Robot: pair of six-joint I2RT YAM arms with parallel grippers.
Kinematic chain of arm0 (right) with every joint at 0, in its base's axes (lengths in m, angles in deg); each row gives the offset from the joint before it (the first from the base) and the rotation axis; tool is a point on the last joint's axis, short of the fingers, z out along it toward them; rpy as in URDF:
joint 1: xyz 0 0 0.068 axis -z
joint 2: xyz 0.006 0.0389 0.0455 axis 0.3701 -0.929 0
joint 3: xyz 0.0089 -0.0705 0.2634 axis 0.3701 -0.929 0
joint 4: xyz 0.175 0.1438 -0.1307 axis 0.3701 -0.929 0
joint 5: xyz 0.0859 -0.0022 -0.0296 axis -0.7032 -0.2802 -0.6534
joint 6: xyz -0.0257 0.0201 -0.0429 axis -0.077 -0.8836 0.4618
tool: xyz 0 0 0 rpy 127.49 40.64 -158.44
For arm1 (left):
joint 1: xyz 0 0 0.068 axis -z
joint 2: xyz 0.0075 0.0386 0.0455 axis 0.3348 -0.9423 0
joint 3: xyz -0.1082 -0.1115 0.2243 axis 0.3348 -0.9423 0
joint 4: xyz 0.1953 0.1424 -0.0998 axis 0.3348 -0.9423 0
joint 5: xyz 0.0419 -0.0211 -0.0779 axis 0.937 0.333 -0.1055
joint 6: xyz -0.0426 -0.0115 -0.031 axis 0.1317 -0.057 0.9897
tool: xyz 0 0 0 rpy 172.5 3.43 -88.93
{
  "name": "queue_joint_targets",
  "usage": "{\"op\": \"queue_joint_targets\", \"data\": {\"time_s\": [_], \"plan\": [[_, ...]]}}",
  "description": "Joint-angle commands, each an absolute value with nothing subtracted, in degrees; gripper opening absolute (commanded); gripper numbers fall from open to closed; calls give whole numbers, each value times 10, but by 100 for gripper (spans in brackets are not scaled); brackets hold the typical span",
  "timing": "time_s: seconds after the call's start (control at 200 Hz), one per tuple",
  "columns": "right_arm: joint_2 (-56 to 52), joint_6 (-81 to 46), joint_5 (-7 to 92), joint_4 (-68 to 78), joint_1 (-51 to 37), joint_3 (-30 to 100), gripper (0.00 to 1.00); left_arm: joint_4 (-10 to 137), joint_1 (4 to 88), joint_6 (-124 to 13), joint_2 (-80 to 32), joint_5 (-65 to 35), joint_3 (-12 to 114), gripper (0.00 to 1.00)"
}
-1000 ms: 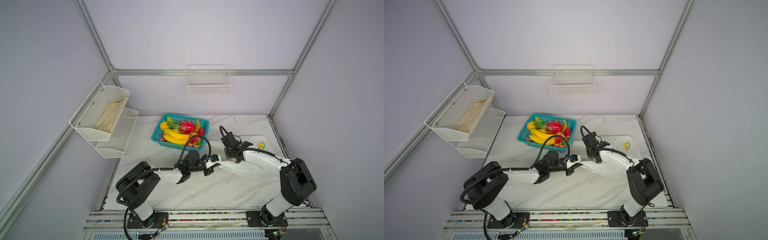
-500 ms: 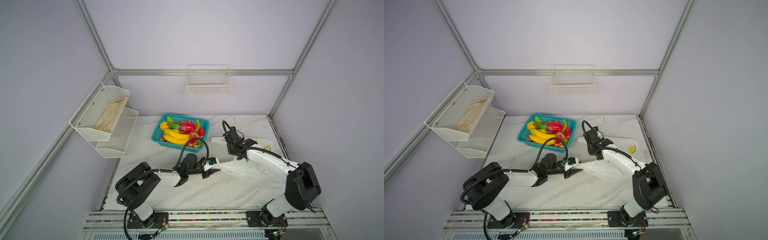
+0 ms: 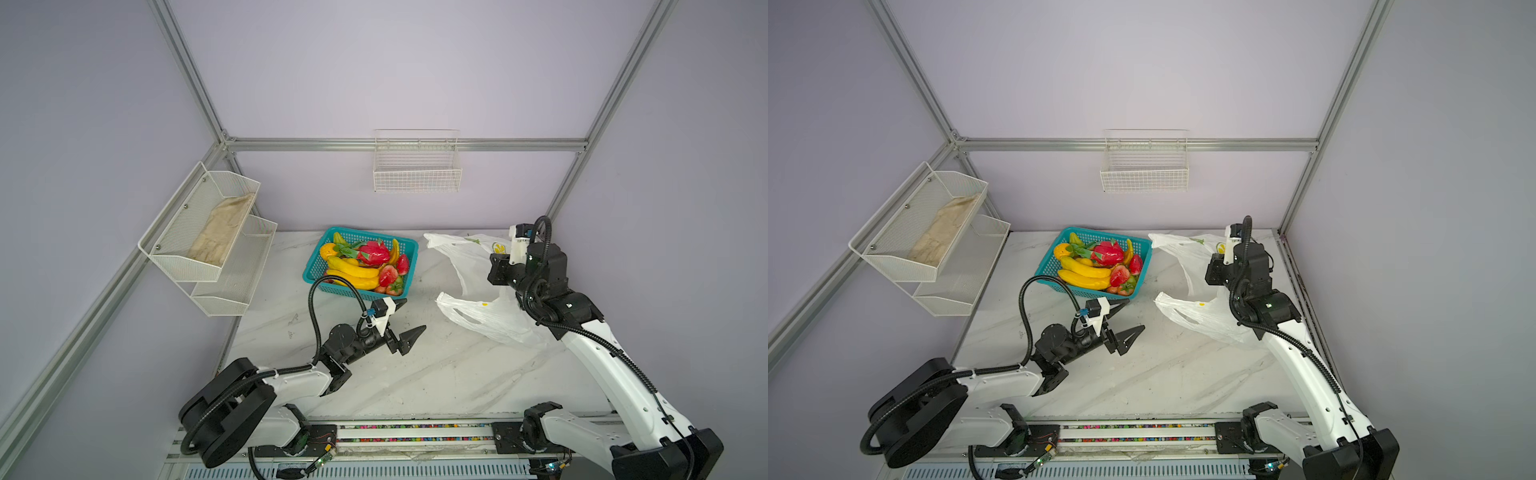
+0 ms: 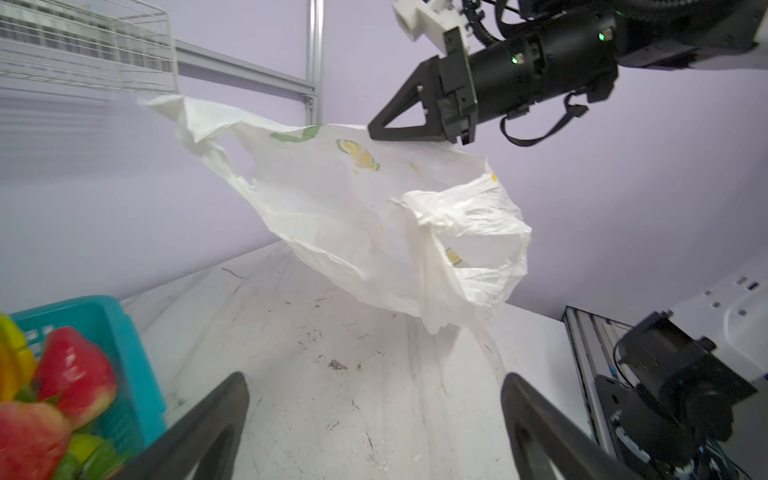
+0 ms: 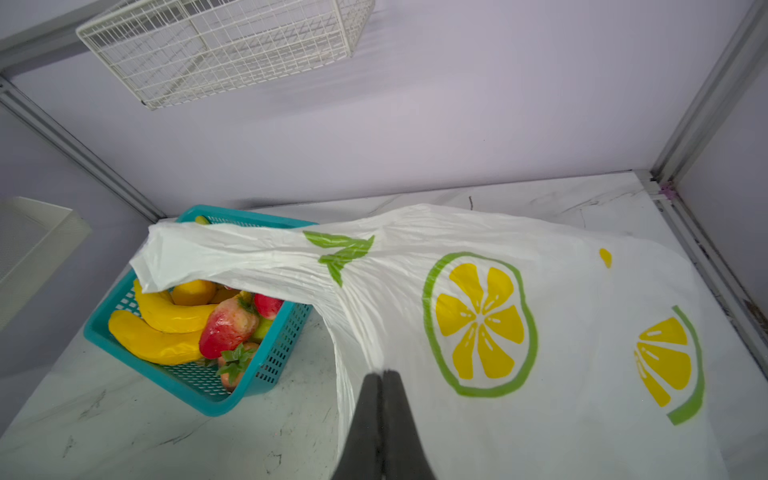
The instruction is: Place the fake fruits into the plastic bag and tie a complex knot
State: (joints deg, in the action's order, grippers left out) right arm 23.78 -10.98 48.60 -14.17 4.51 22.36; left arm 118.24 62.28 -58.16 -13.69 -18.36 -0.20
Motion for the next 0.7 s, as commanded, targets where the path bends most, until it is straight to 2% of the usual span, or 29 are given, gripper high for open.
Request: {"op": "queue_joint_targets", "data": {"time_s": [0.0,0.2,0.425,0.555,0.695], "plan": [[237,-132,397,-120,54,242,0,1015,618,-509,-83,-38,49,93],[232,-140,329,-106,59,246,0,937,594,-551,-82,-11,111,99],[240,-166,296,-55,59,210,0,890,578,-438,-138,-97,213,96],[235,-191,261,-12,59,186,0,932,578,-410,-180,-177,243,95],[227,-200,238,11,59,174,0,955,579,-399,-210,-198,262,94]]}}
